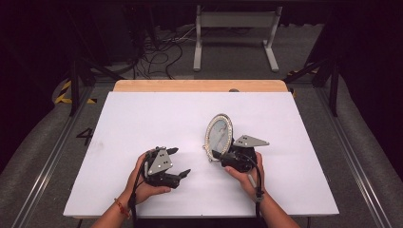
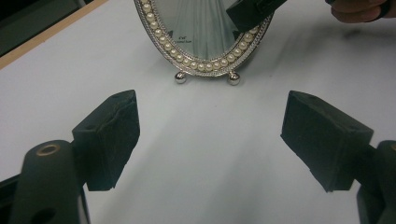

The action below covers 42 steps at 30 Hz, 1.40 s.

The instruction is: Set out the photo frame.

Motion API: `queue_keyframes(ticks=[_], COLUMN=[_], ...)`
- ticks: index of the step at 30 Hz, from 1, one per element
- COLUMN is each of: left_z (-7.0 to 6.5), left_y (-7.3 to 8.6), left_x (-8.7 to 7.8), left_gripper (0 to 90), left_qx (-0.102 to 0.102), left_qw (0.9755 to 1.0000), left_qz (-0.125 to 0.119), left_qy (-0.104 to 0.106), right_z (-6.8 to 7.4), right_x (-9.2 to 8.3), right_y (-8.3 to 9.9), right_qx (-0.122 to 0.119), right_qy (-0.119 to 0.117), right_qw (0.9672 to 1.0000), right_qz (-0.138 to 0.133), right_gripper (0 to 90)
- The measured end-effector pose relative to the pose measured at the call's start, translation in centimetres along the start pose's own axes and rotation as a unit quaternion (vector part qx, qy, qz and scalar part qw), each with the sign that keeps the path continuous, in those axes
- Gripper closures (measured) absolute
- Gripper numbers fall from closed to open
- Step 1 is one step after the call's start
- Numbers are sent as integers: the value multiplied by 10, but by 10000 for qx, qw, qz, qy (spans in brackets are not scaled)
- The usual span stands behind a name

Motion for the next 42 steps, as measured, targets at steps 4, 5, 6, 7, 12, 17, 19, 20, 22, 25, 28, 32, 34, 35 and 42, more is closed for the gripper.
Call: queue_keyframes(ticks=[4,5,6,7,12,17,19,20,22,25,28,32,34,35,42], left_z=[-1,-1,-1,0,1,1,1,1,3,13,16,13,9,9,6], left_y=[1,2,2,3,4,4,4,3,2,-3,-2,2,3,3,3], left_x=[0,0,0,0,-1,2,4,5,5,1,-1,1,2,2,3], left_gripper=[199,199,199,198,199,199,198,198,197,197,197,196,195,194,191], left_qx=[17,18,12,15,-16,-12,-12,5,118,4,-82,-52,-2,12,10], left_qw=[10000,10000,10000,10000,10000,9999,9999,9999,9997,10000,9999,9999,9998,9998,9998], left_qz=[24,37,54,73,64,115,123,138,191,69,20,118,190,184,217], left_qy=[11,7,8,0,-7,51,62,72,64,-52,-107,-88,-70,-52,3], right_z=[2,2,2,1,0,-4,-6,-6,-7,-8,-7,-5,-4,-3,-5], right_x=[1,1,1,1,0,-2,-3,-4,-6,-7,-8,-3,1,2,0], right_y=[-2,-2,-3,-3,-3,-2,-2,-2,-2,-2,-3,0,2,1,-1], right_qx=[-69,-69,-60,-78,-85,-32,-38,-49,-101,-67,-10,39,46,47,34], right_qy=[-28,-28,-28,-42,-141,-326,-423,-456,-480,-521,-436,-297,-226,-206,-215], right_qw=[10000,10000,10000,10000,9999,9992,9985,9983,9979,9979,9988,9994,9997,9998,9997], right_qz=[-61,-61,-50,-46,40,241,334,367,425,371,233,158,67,-5,-117], right_gripper=[651,651,651,652,665,697,698,701,702,668,553,524,543,573,718])
Point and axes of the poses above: each handheld gripper's, and its own axes: x roughly forward along the jaws, y roughly out of its underside, z roughly to its left, the point moved 8 cm from there along x, roughly forward along the jaws, and after that the axes turned 15 degrees about x, right-handed, at the moved point
